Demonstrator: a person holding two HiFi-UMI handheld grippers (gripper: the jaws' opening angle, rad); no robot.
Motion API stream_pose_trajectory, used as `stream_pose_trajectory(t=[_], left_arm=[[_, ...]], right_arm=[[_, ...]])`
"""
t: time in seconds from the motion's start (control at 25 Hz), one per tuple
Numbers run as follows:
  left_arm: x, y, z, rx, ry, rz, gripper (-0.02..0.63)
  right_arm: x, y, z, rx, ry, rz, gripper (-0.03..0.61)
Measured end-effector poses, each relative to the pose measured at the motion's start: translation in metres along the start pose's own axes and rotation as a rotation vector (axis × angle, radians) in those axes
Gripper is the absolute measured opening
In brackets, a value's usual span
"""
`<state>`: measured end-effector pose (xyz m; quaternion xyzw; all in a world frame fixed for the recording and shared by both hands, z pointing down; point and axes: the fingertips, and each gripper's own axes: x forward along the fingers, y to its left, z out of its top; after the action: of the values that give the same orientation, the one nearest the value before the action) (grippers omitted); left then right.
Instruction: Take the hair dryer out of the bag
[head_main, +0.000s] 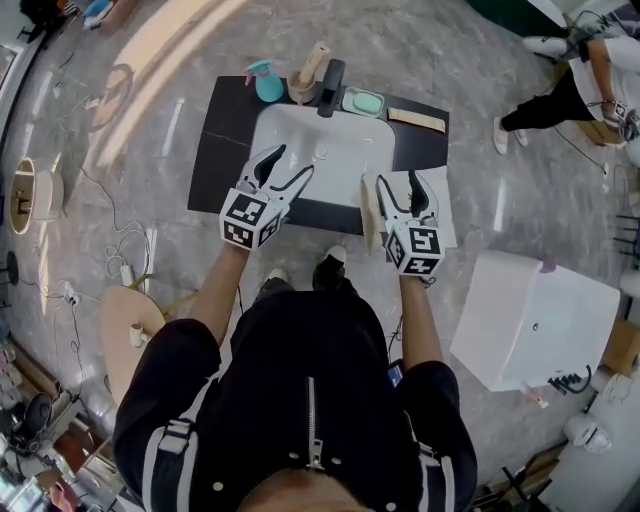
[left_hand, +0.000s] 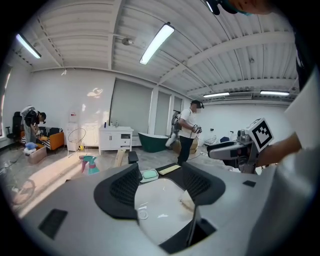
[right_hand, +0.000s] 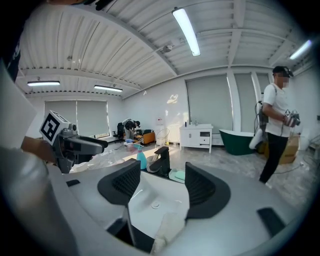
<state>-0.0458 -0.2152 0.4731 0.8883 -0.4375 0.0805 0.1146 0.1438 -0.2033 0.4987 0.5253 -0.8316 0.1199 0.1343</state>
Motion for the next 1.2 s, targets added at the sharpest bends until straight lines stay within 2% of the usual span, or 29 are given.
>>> stream_pose_trajectory(t=[0.4, 0.72, 0.88, 1.04, 1.2], left_arm=[[0.01, -0.01, -0.047, -0.063, 0.082, -0.017, 0.283], [0.007, -0.014, -0.079, -0.101, 0.142, -0.024, 0.282], [0.004, -0.017, -0.09, -0.11, 0.166, -0.028, 0.284], [0.002, -0.015, -0.094, -0.121, 0.175, -0.026, 0.284], [0.001, -0.014, -0.096, -0.122, 0.185, -0.025, 0.282]], right_arm=[[0.004, -0.001, -0.07, 0.016, 0.162, 0.006, 0.276], [0.005, 0.01, -0.143, -0.017, 0.352, 0.03, 0.27], [0.007, 0.01, -0.172, -0.012, 0.429, 0.015, 0.268], [0.009, 0.003, -0.196, -0.052, 0.509, -0.025, 0.265], [0.008, -0.003, -0.208, -0.085, 0.582, -0.073, 0.206]])
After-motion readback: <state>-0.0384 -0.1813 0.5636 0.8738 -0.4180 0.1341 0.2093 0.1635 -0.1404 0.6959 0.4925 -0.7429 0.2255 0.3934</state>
